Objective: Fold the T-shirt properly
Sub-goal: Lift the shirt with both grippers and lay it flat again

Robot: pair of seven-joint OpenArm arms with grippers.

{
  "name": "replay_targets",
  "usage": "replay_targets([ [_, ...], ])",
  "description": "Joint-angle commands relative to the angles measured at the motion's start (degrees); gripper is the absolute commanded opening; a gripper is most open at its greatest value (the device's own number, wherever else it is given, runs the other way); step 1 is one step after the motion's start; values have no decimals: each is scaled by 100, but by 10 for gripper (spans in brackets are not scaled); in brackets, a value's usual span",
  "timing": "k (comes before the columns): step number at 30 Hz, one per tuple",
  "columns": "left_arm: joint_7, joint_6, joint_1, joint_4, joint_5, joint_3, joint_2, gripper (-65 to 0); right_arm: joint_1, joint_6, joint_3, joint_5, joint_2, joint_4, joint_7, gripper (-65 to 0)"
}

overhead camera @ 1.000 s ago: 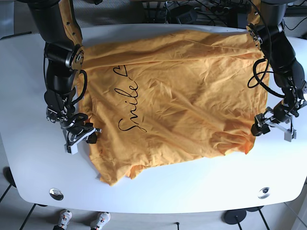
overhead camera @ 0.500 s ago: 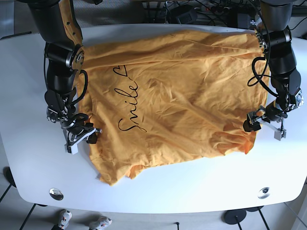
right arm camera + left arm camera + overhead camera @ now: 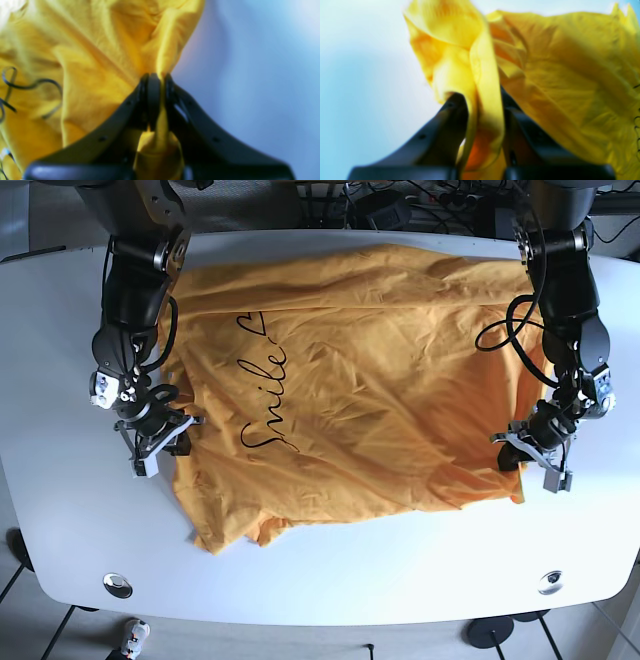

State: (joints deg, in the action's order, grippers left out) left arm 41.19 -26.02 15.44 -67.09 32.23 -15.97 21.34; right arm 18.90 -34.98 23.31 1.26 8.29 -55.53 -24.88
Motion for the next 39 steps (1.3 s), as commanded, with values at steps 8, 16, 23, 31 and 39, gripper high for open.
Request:
replay_targets([
  [8, 1011, -22, -1109, -2711, 43, -1124, -46, -650, -1472, -502, 12, 90, -60, -3225, -1384, -631],
  [16, 1020, -22, -1056, -3177, 43, -1098, -565, -650, -1041, -502, -32, 90, -148, -3348, -1613, -631],
  [23, 1028, 22, 526, -2262, -265, -368, -715, -650, 620, -502, -270, 19, 142, -2285, -1621, -631],
  [31, 1002, 22, 3533, -662, -898, -236, -1040, -650, 3583, -502, -911, 37, 889, -447, -1595, -631],
  [39, 1011, 4, 5449, -3, -854, -263, -556, -650, 5590, -502, -1395, 81, 1144, 326, -1692, -631],
])
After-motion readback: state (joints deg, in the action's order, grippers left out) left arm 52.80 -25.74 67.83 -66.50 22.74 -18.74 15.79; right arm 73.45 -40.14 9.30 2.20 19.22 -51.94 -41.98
